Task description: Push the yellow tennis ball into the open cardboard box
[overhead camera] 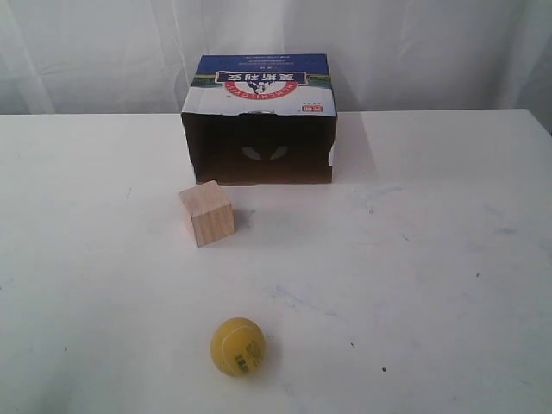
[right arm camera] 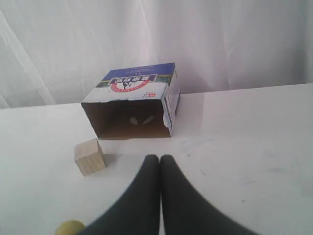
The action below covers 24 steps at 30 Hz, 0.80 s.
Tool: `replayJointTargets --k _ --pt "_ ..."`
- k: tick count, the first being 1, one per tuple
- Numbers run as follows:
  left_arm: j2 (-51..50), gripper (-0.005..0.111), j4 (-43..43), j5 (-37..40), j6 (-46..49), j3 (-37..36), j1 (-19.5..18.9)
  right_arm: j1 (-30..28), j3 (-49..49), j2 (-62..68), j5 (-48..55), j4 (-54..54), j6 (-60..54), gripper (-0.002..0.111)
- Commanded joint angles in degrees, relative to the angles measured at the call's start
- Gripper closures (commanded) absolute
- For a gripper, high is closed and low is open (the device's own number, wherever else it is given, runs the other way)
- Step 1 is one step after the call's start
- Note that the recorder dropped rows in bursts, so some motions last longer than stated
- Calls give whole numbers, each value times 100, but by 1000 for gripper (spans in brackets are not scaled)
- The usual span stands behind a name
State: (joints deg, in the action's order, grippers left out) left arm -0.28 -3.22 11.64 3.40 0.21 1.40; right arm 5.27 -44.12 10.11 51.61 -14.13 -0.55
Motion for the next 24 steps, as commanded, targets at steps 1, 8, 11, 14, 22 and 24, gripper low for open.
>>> replayJointTargets --k 1,8,11,14,22,24 --pt "28 107 -24 -8 -43 -21 -16 7 -149 565 425 -811 -1163 108" --pt "28 107 -24 -8 -43 -21 -16 359 -736 1860 905 -663 -1750 108" --pt "28 107 -24 -8 -43 -21 -16 673 -1143 2658 1163 -480 -1873 108" --pt "28 107 -24 -8 -43 -21 -16 1334 -1568 3533 1190 125 -1844 108" --pt "28 107 -24 -8 -43 -21 -16 3971 -1986 5421 1008 3196 267 108" --pt "28 107 -24 -8 -43 -21 -16 4588 -1986 5760 915 3639 856 108"
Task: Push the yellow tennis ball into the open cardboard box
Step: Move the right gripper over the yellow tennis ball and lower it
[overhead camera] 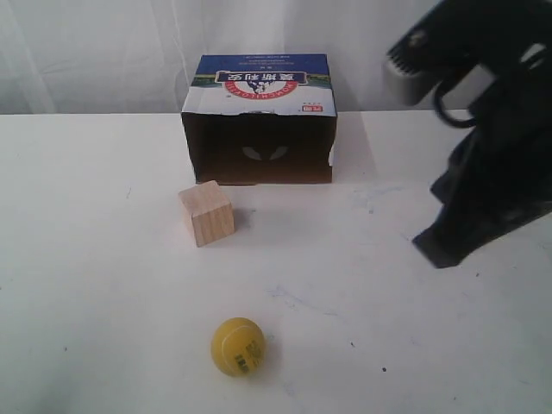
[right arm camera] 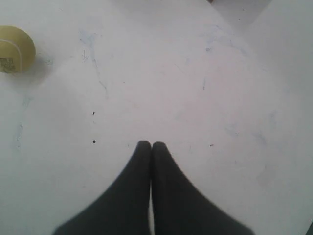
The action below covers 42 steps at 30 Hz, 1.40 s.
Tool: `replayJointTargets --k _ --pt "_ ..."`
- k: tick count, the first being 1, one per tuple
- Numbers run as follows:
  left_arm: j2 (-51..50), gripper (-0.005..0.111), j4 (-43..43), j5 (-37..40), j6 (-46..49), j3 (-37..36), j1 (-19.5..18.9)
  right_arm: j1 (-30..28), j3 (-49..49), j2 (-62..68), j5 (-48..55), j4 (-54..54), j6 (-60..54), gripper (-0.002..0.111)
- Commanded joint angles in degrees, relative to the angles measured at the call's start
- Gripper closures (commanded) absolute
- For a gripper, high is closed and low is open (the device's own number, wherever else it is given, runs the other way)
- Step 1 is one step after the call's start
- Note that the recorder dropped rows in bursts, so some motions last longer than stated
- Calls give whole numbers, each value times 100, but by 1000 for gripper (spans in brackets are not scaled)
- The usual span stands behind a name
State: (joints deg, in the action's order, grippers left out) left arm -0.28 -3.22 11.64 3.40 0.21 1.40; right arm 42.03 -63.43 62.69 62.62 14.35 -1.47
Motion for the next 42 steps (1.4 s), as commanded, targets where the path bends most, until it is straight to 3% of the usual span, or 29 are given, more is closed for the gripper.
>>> replayJointTargets --k 1,5,8,14,21,42 --pt "28 107 -24 -8 -43 -21 -16 1132 -55 626 -220 977 1144 108" --pt "28 107 -24 -8 -43 -21 -16 2248 -55 1451 -606 2047 2107 108" --pt "28 107 -24 -8 -43 -21 -16 2483 -55 1864 -1132 2013 2146 108" --pt "28 107 -24 -8 -43 -21 -16 2484 -55 2610 -2011 1367 2136 108" --pt "28 107 -24 -8 -43 -21 -16 2370 -55 3110 -2538 1357 2125 108" --pt "28 107 -24 -8 -43 -21 -16 1895 -55 3626 -2895 728 2264 108"
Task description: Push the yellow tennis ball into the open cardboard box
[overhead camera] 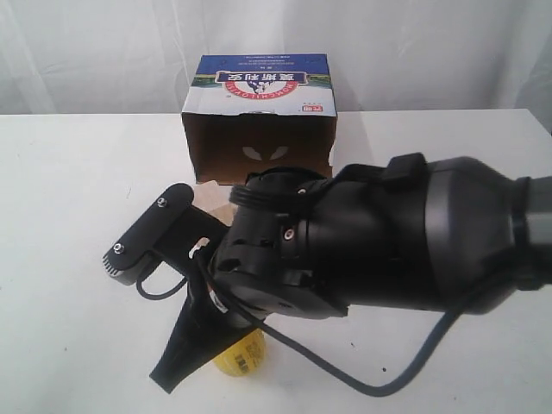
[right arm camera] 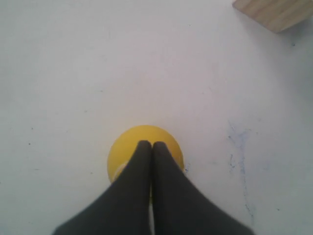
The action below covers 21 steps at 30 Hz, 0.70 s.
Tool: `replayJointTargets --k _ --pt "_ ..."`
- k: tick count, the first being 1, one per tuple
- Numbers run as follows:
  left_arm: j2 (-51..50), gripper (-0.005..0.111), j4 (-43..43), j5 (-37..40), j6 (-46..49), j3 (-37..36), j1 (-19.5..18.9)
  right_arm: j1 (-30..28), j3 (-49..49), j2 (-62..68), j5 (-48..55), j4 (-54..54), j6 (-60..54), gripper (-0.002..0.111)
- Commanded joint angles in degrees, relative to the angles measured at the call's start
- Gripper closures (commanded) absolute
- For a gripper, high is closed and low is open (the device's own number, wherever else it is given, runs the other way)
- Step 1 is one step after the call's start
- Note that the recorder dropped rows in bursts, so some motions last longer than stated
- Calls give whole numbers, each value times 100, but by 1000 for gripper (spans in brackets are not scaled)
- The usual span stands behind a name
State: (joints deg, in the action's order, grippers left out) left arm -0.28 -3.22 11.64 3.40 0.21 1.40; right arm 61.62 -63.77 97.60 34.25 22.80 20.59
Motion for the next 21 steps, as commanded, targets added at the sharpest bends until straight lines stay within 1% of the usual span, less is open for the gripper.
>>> replayJointTargets --k 1,21 --pt "28 107 -24 -8 -43 -21 -16 -65 -20 185 -88 -141 59 108" --pt "28 107 -24 -8 -43 -21 -16 -242 -20 407 -99 -382 48 108"
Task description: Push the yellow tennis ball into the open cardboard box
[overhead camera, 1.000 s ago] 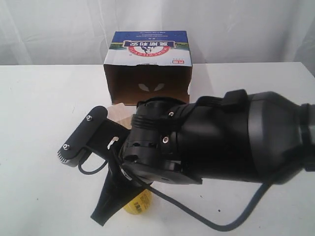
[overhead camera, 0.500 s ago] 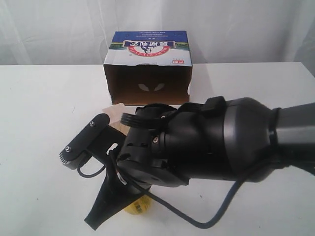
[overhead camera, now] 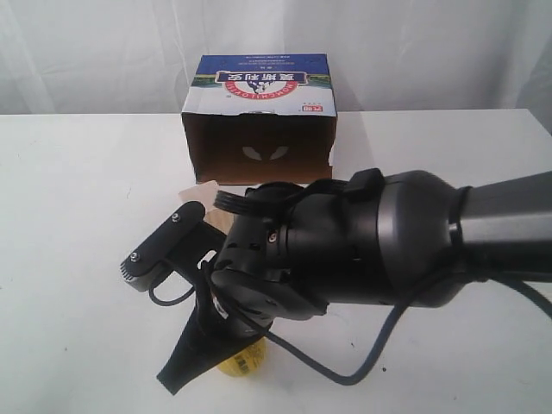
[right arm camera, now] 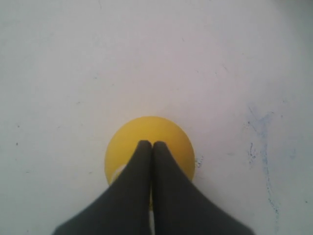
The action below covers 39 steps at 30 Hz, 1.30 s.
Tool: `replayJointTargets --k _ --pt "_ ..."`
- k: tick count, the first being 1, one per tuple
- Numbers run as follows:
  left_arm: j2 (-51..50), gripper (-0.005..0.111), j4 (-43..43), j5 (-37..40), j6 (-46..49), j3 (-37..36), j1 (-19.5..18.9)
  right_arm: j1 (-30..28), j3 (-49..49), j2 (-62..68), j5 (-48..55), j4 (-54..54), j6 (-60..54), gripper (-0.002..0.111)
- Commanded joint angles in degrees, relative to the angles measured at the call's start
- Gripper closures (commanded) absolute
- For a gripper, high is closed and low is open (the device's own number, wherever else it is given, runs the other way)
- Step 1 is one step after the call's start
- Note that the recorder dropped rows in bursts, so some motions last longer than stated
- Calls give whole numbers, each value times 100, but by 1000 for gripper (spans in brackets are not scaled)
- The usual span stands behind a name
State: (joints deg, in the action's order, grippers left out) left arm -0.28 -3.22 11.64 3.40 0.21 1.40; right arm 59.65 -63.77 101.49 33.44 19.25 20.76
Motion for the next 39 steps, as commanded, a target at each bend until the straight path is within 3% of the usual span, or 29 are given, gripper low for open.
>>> replayJointTargets --k 1,12,34,39 --pt "28 107 -24 -8 -43 -21 -16 -44 -20 27 -18 -38 31 108" --pt "28 107 -24 -8 -43 -21 -16 -144 -10 137 321 -153 31 108" --pt "28 107 -24 -8 -43 -21 -16 -1380 104 -528 380 374 29 108" --pt "28 107 -24 -8 -43 -21 -16 -1433 104 -827 462 228 40 108"
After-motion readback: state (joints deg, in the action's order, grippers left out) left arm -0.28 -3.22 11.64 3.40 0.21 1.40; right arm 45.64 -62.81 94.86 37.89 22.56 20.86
